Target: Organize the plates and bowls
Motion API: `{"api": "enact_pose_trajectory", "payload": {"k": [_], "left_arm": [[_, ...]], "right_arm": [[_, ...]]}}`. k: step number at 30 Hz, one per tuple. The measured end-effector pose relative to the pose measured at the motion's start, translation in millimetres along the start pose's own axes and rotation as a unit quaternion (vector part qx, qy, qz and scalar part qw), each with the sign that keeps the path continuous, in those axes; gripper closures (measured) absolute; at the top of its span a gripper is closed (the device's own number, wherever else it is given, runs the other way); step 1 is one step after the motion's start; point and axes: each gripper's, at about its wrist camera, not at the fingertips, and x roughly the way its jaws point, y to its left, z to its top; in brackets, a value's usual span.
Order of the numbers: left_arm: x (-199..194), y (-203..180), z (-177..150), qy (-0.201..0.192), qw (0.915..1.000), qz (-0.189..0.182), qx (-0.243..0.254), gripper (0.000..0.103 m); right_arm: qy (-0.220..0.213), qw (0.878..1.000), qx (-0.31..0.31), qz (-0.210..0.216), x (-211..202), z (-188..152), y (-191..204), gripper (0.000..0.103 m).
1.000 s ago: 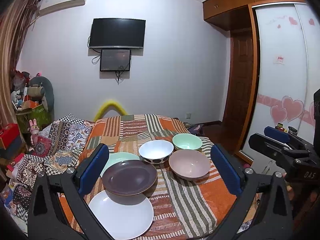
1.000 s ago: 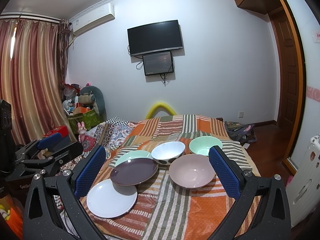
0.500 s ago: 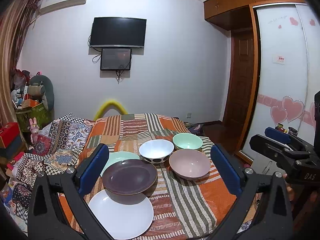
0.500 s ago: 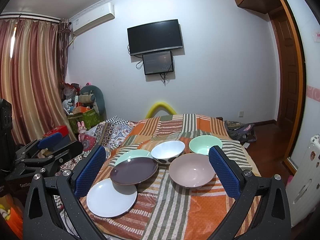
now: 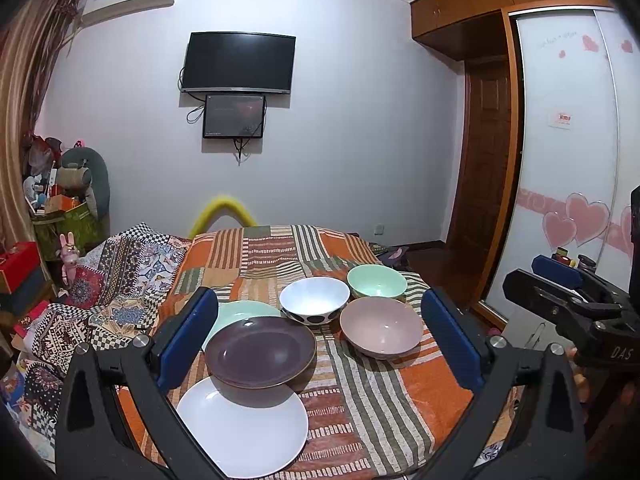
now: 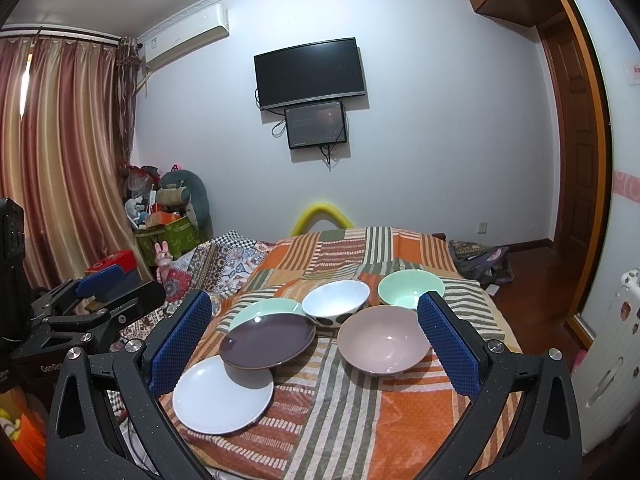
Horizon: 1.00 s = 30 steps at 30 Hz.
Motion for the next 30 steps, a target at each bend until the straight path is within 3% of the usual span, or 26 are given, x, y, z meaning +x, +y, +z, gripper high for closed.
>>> {"api": "enact_pose_trajectory", "payload": {"k": [17, 23, 30], "left_arm": [[5.0, 2.1, -2.1, 0.008, 1.0000, -0.001, 0.001, 0.000], [28.7, 33.2, -8.2, 0.058, 0.9980, 0.008, -0.023, 0.000], [65.6, 83.4, -19.5, 0.103, 0.9930, 0.042, -0.041, 0.003]], "right_arm": [[0.014, 1.000, 0.000, 0.008, 14.1, -3.5, 2.4, 0.000], [0.035, 0.999, 0.005, 0.022, 37.9, -10.9, 8.5, 0.000], [0.070, 0.997, -0.001, 0.037, 75.2, -19.5, 19.5, 0.001]]}}
